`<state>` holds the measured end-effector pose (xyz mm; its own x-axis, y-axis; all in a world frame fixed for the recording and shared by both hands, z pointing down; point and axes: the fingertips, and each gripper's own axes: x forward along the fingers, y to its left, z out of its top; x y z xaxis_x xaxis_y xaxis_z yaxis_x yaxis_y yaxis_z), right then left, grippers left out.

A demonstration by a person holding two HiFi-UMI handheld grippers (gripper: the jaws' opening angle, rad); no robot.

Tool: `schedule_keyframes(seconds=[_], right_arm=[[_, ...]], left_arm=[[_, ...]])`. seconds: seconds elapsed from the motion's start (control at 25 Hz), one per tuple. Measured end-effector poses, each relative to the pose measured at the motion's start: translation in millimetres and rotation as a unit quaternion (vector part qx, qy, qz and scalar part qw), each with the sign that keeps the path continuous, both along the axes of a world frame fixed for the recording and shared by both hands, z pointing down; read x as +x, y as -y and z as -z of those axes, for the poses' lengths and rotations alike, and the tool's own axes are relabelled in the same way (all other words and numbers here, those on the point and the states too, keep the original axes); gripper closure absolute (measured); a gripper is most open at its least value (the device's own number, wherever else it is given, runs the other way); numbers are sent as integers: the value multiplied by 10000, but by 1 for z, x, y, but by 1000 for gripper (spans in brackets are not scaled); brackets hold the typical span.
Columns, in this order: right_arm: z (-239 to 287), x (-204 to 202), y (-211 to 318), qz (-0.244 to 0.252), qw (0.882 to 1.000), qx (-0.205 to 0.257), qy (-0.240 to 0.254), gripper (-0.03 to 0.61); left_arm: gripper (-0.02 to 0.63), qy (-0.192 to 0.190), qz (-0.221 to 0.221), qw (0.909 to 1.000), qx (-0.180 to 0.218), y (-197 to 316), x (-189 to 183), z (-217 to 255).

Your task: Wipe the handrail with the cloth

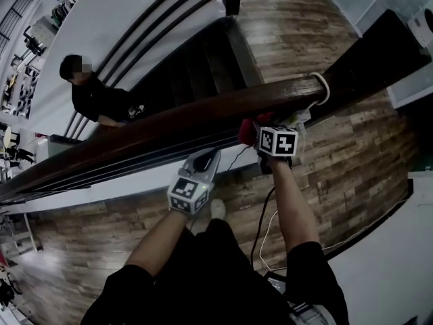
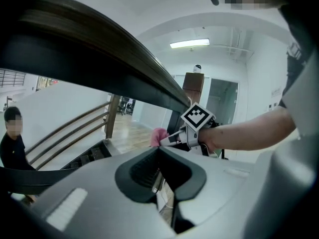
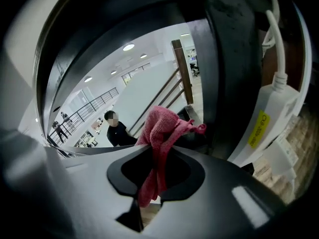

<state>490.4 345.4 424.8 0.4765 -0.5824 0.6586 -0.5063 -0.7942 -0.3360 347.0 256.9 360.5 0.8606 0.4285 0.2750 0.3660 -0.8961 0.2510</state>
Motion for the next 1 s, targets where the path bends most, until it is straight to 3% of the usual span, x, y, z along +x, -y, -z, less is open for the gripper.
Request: schedule_keyframes(seconds=[0.2,0.64,0.84,1.0], right_arm=[[2,7,-16,-67,10000,5,-30,531],[5,6,-26,-460,9980,-63,-418,532],[17,-37,-6,-382,9973,248,-575,532],[11,-98,43,77,9981,186,-587,532]], left_arm=[[614,25,-26,10000,-45,-10,-1,-3],[614,77,442,9990,-41,22,-28,-13],[614,123,862,9960,-192,61,-57,-23],[614,103,1195,9924,-261,106,-97,-26]])
